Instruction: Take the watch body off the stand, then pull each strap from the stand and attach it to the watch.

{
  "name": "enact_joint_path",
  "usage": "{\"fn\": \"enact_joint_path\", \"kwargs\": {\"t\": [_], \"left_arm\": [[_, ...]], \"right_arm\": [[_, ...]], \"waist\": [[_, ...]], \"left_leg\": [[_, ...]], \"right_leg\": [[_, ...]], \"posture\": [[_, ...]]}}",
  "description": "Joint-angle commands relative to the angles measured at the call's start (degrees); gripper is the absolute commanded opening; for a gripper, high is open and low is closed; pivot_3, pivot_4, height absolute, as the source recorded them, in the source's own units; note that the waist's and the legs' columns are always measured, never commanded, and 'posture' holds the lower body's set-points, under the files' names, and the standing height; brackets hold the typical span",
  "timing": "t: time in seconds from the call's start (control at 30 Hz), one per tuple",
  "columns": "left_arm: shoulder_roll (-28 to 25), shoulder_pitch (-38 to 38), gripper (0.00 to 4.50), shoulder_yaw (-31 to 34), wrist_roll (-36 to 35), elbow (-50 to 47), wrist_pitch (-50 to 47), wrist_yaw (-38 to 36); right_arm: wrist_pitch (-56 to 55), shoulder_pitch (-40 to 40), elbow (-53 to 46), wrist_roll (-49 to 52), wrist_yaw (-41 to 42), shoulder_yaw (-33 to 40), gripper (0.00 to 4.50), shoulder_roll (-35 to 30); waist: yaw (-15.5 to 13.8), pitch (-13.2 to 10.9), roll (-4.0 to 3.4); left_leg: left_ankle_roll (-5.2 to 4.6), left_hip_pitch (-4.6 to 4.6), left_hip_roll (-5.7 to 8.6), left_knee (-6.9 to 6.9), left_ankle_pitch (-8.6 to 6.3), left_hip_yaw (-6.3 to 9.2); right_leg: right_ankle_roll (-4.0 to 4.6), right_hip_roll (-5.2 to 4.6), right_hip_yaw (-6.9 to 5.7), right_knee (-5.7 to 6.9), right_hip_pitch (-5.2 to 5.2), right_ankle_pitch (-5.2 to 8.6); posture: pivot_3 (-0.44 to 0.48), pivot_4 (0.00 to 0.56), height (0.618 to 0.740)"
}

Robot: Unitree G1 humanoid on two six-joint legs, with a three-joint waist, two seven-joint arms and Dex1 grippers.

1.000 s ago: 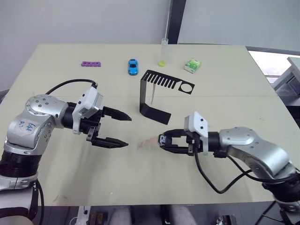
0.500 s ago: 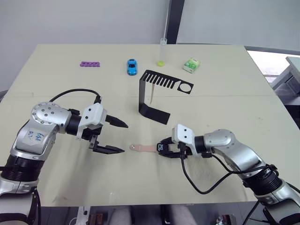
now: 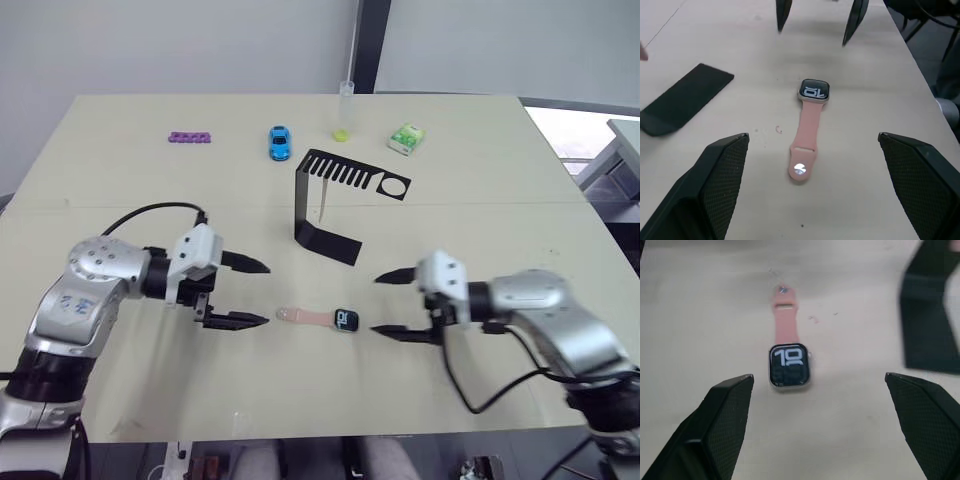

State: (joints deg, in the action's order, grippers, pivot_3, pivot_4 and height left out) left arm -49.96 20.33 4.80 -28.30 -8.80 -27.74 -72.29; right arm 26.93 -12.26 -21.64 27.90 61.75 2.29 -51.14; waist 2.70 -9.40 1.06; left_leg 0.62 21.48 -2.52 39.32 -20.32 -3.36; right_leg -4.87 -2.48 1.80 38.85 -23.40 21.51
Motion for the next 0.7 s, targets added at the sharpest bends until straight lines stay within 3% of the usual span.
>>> {"fn": "enact_joint_path", "kwargs": {"t": [0.03,0.2,0.33,0.53,0.7], "left_arm": [[-1.33,-5.22,4.5,10.89,-6.24,-1.35,-6.32,3.63],[-0.85,-9.39,4.5,24.08,-8.33,7.99,-9.2,10.98],[-1.41,-9.62,4.5,28.32,-6.74,13.67,-7.11,14.8],[-1.76,-9.35,4.5,27.13,-7.91,14.2,-6.53,12.59],[0.51,-8.33,4.5,19.73,-6.16,3.32,-4.58,14.42]], "right_arm": [[5.01,9.33,-4.39,7.26,-0.32,16.02,4.47,-1.41],[9.82,21.35,-1.93,11.94,-4.64,35.28,4.47,2.05],[9.43,25.08,2.37,11.68,-6.03,42.45,4.47,3.44],[10.11,25.36,-0.07,14.36,-7.45,42.17,4.47,4.71],[10.87,18.31,-5.38,15.76,-11.73,32.87,4.47,5.41]], "waist": [[0.02,0.0,0.0],[-0.42,0.0,0.01],[-0.85,0.0,0.01],[-1.02,0.0,0.01],[-0.78,0.0,0.01]], "left_leg": [[0.0,-0.03,0.0,-0.03,0.0,0.0],[0.01,-0.34,0.01,-0.06,0.01,-0.03],[-0.2,-0.73,0.04,-0.23,-0.12,-0.04],[-0.06,-0.85,0.03,-0.3,-0.15,-0.06],[-0.02,-0.86,0.01,-0.29,-0.13,-0.09]], "right_leg": [[0.0,0.0,0.01,-0.04,0.04,0.0],[0.0,0.03,0.04,-0.16,0.39,0.0],[0.0,0.02,0.04,-0.65,0.8,0.0],[0.0,0.01,0.05,-0.76,0.91,0.0],[0.0,0.02,0.07,-0.74,0.91,0.0]], "posture": [[0.0,0.15,0.74],[0.0,0.15,0.74],[0.0,0.15,0.74],[0.0,0.15,0.74],[0.0,0.15,0.74]]}}
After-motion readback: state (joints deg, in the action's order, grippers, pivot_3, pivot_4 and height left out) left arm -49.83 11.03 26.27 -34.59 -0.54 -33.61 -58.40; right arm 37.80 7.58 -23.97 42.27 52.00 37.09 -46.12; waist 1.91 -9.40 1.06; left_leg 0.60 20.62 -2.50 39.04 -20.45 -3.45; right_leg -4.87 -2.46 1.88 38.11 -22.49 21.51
